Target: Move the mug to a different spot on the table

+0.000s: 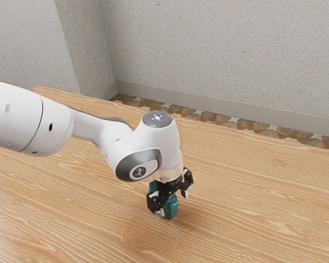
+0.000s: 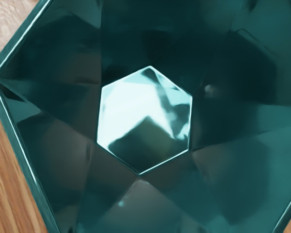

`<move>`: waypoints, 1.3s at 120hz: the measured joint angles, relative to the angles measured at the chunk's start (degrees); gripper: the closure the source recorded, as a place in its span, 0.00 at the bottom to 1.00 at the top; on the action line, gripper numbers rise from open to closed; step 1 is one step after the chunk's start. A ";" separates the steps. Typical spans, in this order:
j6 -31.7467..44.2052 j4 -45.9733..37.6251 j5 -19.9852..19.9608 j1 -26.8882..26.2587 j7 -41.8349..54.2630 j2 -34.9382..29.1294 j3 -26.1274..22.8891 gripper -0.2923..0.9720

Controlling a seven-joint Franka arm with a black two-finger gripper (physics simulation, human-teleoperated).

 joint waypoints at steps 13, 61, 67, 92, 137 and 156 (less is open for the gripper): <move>0.14 -0.22 0.00 0.09 -0.22 0.19 0.38 0.25; 1.91 -1.07 0.03 -0.29 -0.70 2.45 0.65 0.30; 2.29 -1.11 0.03 -0.27 -0.74 2.56 0.68 0.30; 3.62 -1.22 0.01 -0.02 -0.88 2.73 1.05 0.31; 5.07 -1.86 -0.01 0.06 -1.04 2.72 2.20 0.34; 5.65 -2.49 0.01 0.25 -1.08 1.79 2.75 0.35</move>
